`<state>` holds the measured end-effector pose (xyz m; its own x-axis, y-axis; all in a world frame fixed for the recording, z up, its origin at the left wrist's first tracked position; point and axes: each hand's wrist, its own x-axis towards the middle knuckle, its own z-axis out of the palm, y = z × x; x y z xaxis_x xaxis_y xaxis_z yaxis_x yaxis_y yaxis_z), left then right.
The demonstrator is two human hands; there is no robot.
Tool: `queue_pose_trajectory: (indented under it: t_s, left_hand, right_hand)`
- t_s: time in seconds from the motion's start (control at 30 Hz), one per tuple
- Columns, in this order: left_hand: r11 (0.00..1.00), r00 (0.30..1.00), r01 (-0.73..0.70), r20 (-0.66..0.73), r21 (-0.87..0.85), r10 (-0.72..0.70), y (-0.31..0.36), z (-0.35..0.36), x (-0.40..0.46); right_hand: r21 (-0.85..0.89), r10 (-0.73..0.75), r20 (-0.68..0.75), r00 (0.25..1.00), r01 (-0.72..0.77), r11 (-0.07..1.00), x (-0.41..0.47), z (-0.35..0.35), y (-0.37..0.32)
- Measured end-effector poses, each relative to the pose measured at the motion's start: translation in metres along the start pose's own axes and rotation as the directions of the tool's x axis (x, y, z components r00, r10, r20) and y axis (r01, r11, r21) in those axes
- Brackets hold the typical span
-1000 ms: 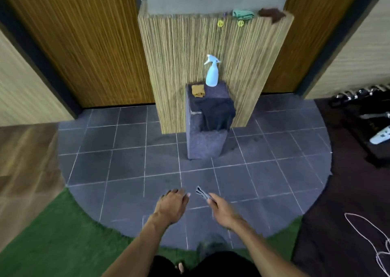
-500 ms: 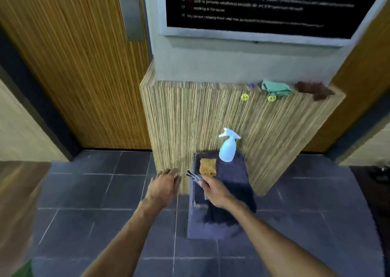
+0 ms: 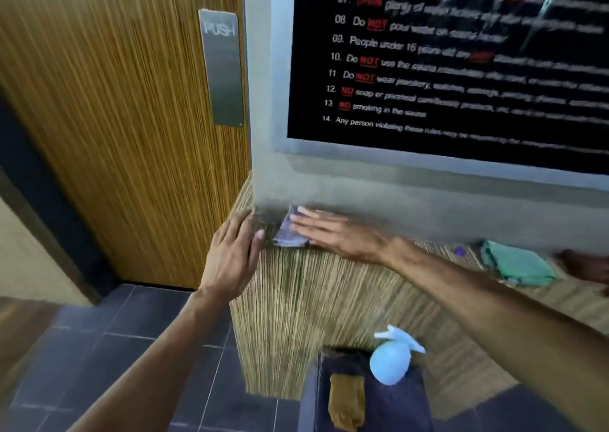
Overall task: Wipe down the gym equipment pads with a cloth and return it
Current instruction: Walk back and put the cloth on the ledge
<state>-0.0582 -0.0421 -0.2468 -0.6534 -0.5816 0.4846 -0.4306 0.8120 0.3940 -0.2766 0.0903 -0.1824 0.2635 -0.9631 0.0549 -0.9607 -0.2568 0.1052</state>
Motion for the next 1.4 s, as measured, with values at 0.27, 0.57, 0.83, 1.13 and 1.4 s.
queue_pose_trajectory:
  t_s: [0.27,0.57,0.83,1.13,1.4]
  left_hand:
    - [0.994,0.999,-0.015,0.049,0.105,0.009,-0.023,0.038,0.009]
    - [0.995,0.999,0.014,0.038,0.103,-0.018,-0.02,0.039,0.008]
    - [0.995,0.999,0.035,-0.004,0.094,-0.035,-0.012,0.04,0.006]
    - [0.993,0.997,0.047,-0.069,0.104,-0.04,-0.01,0.045,0.008]
    - [0.991,0.996,0.049,-0.074,0.127,-0.04,-0.01,0.047,0.009]
  right_hand:
    - [0.14,-0.092,0.123,0.988,0.074,0.987,0.007,0.033,0.032]
    - [0.298,-0.171,0.367,0.914,0.059,0.953,0.01,0.0,0.038]
    - [0.306,-0.13,0.224,0.966,0.056,0.95,0.012,0.025,0.015]
    - [0.23,-0.243,0.161,0.956,0.203,0.952,0.017,0.033,0.024]
    - [0.185,-0.318,0.155,0.935,0.288,0.94,0.023,0.035,0.036]
